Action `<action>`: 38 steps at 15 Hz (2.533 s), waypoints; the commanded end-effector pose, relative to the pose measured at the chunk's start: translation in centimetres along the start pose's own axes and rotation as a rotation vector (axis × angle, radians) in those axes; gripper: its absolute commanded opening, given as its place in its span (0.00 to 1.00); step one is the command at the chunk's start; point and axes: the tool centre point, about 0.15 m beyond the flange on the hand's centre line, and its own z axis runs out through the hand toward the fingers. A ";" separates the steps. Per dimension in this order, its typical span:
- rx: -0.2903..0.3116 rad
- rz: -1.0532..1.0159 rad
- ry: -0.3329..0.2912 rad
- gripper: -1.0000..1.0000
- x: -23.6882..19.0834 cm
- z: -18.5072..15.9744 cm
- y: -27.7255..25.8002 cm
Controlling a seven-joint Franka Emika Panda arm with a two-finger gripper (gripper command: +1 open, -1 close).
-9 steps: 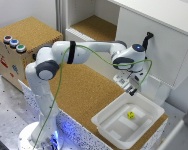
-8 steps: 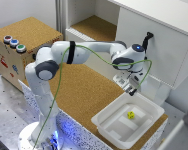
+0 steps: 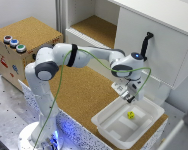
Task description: Pick up the yellow block
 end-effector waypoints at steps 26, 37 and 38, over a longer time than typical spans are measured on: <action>0.038 0.164 0.043 1.00 3.4 9.8 -1.0; -0.025 0.214 0.072 0.00 6.0 12.9 -1.4; -0.023 0.215 0.076 0.00 6.0 12.8 -1.4</action>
